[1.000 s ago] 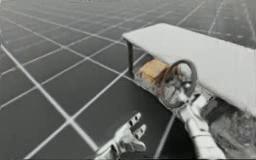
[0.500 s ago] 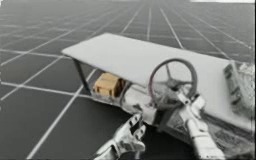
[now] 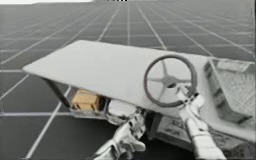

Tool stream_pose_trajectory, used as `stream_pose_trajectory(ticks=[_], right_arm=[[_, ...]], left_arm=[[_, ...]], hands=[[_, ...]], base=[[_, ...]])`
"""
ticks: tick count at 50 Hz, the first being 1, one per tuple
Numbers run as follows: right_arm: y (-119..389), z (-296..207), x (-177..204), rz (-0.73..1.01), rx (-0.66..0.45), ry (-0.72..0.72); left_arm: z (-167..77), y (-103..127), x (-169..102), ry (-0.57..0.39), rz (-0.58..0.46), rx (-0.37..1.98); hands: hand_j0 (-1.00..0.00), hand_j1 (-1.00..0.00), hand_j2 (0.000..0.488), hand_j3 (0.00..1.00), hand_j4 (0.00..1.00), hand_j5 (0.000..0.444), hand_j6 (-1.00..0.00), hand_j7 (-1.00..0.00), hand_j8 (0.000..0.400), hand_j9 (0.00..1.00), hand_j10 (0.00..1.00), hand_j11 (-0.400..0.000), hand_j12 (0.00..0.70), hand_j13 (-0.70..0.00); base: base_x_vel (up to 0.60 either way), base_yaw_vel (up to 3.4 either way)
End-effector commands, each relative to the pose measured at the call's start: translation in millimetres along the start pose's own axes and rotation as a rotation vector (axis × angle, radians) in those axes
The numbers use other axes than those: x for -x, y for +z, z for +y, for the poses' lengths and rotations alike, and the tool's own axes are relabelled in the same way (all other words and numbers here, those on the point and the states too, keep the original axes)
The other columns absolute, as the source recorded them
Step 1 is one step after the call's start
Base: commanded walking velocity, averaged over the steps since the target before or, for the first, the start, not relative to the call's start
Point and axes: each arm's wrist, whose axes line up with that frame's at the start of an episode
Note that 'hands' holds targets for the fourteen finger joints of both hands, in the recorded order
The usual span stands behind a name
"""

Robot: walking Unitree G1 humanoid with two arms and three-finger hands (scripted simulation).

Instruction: Pick up and drop off the object

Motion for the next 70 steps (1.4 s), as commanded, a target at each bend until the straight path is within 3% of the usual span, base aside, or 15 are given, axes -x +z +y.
stream_pose_trajectory(ticks=[1, 22, 23, 32, 40, 48, 51, 58, 59, 60, 61, 62, 63, 64, 70], right_arm=[[6, -6, -3, -0.018, -0.021, -0.013], [6, -6, -3, -0.018, -0.021, -0.013], [82, 102, -145, -0.061, -0.054, 0.026], [214, 90, -170, -0.276, -0.031, 0.005], [402, -57, -141, -0.582, -0.107, -0.232], [381, -317, -110, -0.548, -0.310, -0.602], [374, -333, -108, -0.527, -0.328, -0.627], [324, -292, -156, -0.396, -0.274, -0.605], [314, -281, -164, -0.350, -0.244, -0.594], [312, -267, -176, -0.341, -0.235, -0.568], [311, -252, -174, -0.329, -0.207, -0.571], [316, -245, -185, -0.316, -0.185, -0.561], [309, -233, -190, -0.289, -0.176, -0.536], [300, -226, -197, -0.273, -0.155, -0.540], [319, -241, -180, -0.284, -0.058, -0.536]], left_arm=[[-4, 1, -2, -0.004, 0.007, -0.015], [-4, 1, -2, -0.004, 0.007, -0.015], [-27, 123, -148, -0.029, -0.045, -0.047], [-59, 117, -146, -0.061, -0.060, -0.093], [-105, 95, -157, -0.174, -0.031, -0.204], [-165, 45, -176, -0.274, 0.105, -0.328], [-170, 29, -175, -0.263, 0.116, -0.340], [-146, 50, -154, -0.160, 0.057, -0.259], [-136, 54, -152, -0.154, 0.043, -0.250], [-137, 66, -150, -0.134, 0.027, -0.246], [-129, 71, -149, -0.120, 0.010, -0.218], [-135, 67, -141, -0.094, 0.004, -0.223], [-127, 78, -147, -0.096, 0.000, -0.207], [-127, 70, -141, -0.083, -0.020, -0.197], [-143, 73, -163, -0.138, -0.001, -0.181]], hands=[[0.00, 0.00, 0.000, 1.00, 1.00, 0.000, 0.00, 0.00, 0.000, 1.00, 1.00, -0.400, 0.000, -0.700], [0.00, 0.00, 0.000, 1.00, 1.00, 0.000, 0.00, 0.00, 0.000, 1.00, 1.00, -0.400, 0.000, -0.700], [0.00, 0.00, 0.000, 1.00, 1.00, 0.000, 0.00, 0.00, 0.000, 1.00, 1.00, -0.400, 0.000, -0.700], [0.00, 0.00, 0.000, 1.00, 1.00, 0.000, 0.00, 0.00, 0.000, 1.00, 1.00, -0.400, 0.000, -0.700], [0.00, 0.00, 0.000, 1.00, 1.00, 0.000, 0.00, 0.00, 0.000, 1.00, 1.00, -0.400, 0.000, -0.700], [0.00, 0.00, 0.000, 1.00, 1.00, 0.000, 0.00, 0.00, 0.000, 1.00, 1.00, -0.400, 0.000, -0.700], [0.00, 0.00, 0.000, 1.00, 1.00, 0.000, 0.00, 0.00, 0.000, 1.00, 1.00, -0.400, 0.000, -0.700], [0.00, 0.00, 0.000, 0.93, 1.00, 0.034, 0.00, 0.00, 0.000, 1.00, 1.00, -0.400, 0.000, -0.700], [0.00, 0.00, 0.000, 0.21, 0.98, 0.383, 0.00, 0.00, 0.000, 1.00, 1.00, -0.400, 0.000, -0.700], [0.00, 0.00, 0.000, 0.00, 0.19, 0.095, 0.00, 0.00, 0.000, 1.00, 1.00, -0.400, 0.000, -0.700], [0.00, 0.00, 0.000, 0.00, 0.00, 0.000, 0.00, 0.00, 0.000, 0.93, 1.00, -0.400, 0.000, -0.700], [0.00, 0.00, 0.000, 0.00, 0.00, 0.000, 0.00, 0.00, 0.000, 0.21, 0.98, -0.391, 0.000, -0.684], [0.00, 0.00, 0.000, 0.00, 0.00, 0.000, 0.00, 0.00, 0.000, 0.00, 0.19, -0.076, 0.000, -0.133], [0.00, 0.00, 0.000, 0.00, 0.00, 0.000, 0.00, 0.00, 0.000, 0.00, 0.00, 0.000, 0.000, 0.000], [0.00, 0.00, 0.000, 0.00, 0.00, 0.000, 0.00, 0.00, 0.000, 0.00, 0.00, 0.000, 0.000, 0.000]], base=[[0.25, -0.18], [0.21, -0.15], [0.00, 0.02], [0.00, 0.04], [0.00, -0.08], [0.00, -0.28], [0.00, -0.42], [0.00, -0.30], [0.00, -0.13], [0.00, -0.08], [0.00, -0.03], [0.00, 0.01], [0.00, 0.04], [0.00, 0.07], [0.00, 0.08]])
